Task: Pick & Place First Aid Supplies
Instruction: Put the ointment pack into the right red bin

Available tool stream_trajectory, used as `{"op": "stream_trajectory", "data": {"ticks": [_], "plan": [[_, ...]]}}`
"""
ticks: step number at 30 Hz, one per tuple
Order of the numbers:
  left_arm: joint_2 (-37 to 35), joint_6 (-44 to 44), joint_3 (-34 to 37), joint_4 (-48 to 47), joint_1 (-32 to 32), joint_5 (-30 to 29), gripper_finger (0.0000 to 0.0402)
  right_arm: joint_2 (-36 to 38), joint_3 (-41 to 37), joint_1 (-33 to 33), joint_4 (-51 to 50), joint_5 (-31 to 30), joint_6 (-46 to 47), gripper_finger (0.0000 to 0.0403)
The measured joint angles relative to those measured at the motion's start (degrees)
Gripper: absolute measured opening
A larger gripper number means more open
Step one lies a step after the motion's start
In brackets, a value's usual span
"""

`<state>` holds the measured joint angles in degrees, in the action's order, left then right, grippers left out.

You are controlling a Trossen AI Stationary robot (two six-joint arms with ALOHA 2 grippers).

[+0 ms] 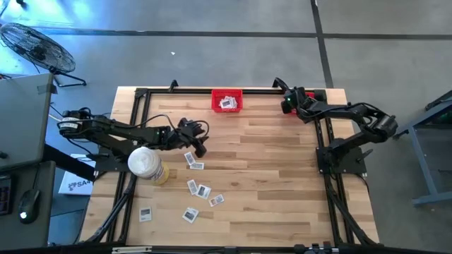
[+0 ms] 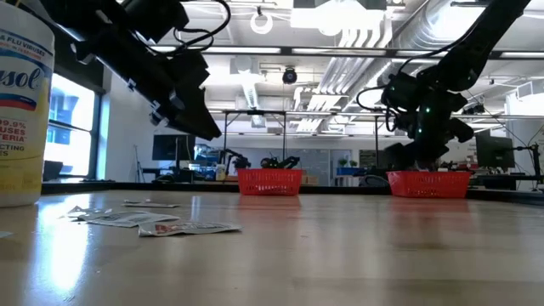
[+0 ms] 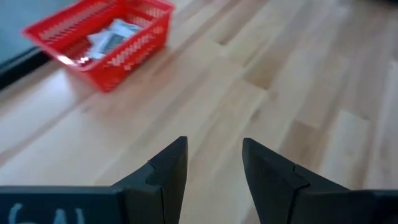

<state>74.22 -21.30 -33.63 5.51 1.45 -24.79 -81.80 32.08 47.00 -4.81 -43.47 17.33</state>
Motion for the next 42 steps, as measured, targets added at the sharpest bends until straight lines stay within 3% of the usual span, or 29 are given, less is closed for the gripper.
{"op": "stream_trajectory", "data": {"ticks": [6, 12, 22, 29, 34, 42], "plan": [[0.0, 0.5, 0.0, 1.6, 0.0, 5.4, 0.0152, 0.0, 0.0, 0.0, 0.0, 5.0, 0.9, 0.0015], [-1.6, 3.6, -0.1, -0.6, 0.0, 11.0, 0.0152, 0.0, 0.2, 0.0, 0.5, 8.2, 2.2, 0.0059], [-4.0, 4.6, -11.7, -38.8, 0.0, 12.5, 0.0152, 6.9, 5.2, -3.1, -0.4, 12.4, 0.3, 0.0157], [-3.9, 6.6, -9.6, -41.2, 0.0, 17.2, 0.0152, 9.8, 5.4, -15.1, 0.0, 20.1, 2.0, 0.0173], [-3.9, 11.9, -7.5, -38.8, 0.0, 17.4, 0.0152, 9.8, 5.3, -27.1, 1.6, 17.1, 2.2, 0.0165], [-2.6, 21.2, -7.3, -34.0, 4.7, 26.5, 0.0152, 9.8, 5.3, -38.0, 10.7, 13.0, 0.5, 0.0153]]}}
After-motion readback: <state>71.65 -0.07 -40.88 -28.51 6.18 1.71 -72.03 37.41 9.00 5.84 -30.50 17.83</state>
